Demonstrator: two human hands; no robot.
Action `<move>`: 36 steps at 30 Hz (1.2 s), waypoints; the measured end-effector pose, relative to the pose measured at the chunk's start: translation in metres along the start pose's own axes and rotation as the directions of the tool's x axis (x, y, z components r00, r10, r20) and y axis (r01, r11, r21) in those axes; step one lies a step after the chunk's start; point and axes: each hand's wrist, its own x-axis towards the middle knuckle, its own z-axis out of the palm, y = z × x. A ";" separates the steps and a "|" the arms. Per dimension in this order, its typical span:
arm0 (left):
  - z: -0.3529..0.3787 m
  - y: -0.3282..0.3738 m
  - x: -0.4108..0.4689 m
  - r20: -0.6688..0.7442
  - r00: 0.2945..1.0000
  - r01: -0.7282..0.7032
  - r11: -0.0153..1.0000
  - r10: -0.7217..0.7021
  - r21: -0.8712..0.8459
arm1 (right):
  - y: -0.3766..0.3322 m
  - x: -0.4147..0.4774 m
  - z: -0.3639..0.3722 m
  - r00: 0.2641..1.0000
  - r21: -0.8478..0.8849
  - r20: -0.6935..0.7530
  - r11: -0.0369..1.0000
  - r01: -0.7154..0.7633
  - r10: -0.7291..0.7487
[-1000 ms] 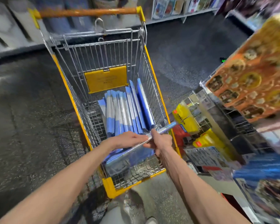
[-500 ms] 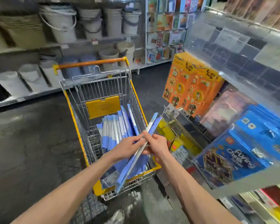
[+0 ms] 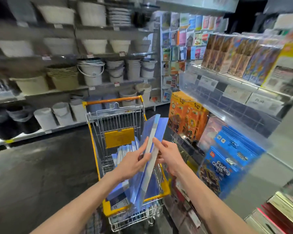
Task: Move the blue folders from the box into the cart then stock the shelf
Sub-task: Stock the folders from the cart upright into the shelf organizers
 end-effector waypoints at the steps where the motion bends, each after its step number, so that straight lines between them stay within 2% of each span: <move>1: -0.004 0.003 0.000 -0.008 1.000 -0.019 1.000 0.019 -0.006 | -0.008 -0.003 0.001 1.000 -0.006 0.005 1.000 0.024 -0.024; 8: -0.032 0.010 0.014 -0.041 0.995 -0.095 0.993 0.093 -0.069 | -0.051 -0.009 0.019 0.990 -0.035 0.024 0.989 0.141 -0.140; 13: -0.059 0.028 0.012 -0.085 0.995 -0.063 0.977 0.046 -0.204 | -0.069 -0.002 0.038 0.975 -0.104 0.031 0.970 0.221 -0.219; 16: -0.072 0.039 0.010 -0.075 0.996 -0.069 0.918 0.043 -0.390 | -0.089 0.002 0.053 0.974 -0.181 0.021 0.957 0.225 -0.225; 21: -0.100 0.043 0.021 -0.034 0.999 0.002 0.827 -0.026 -0.562 | -0.113 0.021 0.074 0.972 -0.288 -0.062 0.937 0.200 -0.227; 25: -0.115 0.043 0.023 -0.018 0.997 0.044 0.733 -0.077 -0.679 | -0.114 0.036 0.084 0.946 -0.537 -0.028 0.802 0.259 -0.324; 30: -0.126 0.037 0.030 -0.006 0.998 0.036 0.643 -0.062 -0.765 | -0.126 0.044 0.092 0.935 -0.579 -0.031 0.769 0.272 -0.354; 36: -0.134 0.028 0.042 -0.049 0.999 -0.034 0.626 -0.006 -0.779 | -0.136 0.043 0.102 0.922 -0.590 -0.057 0.758 0.279 -0.383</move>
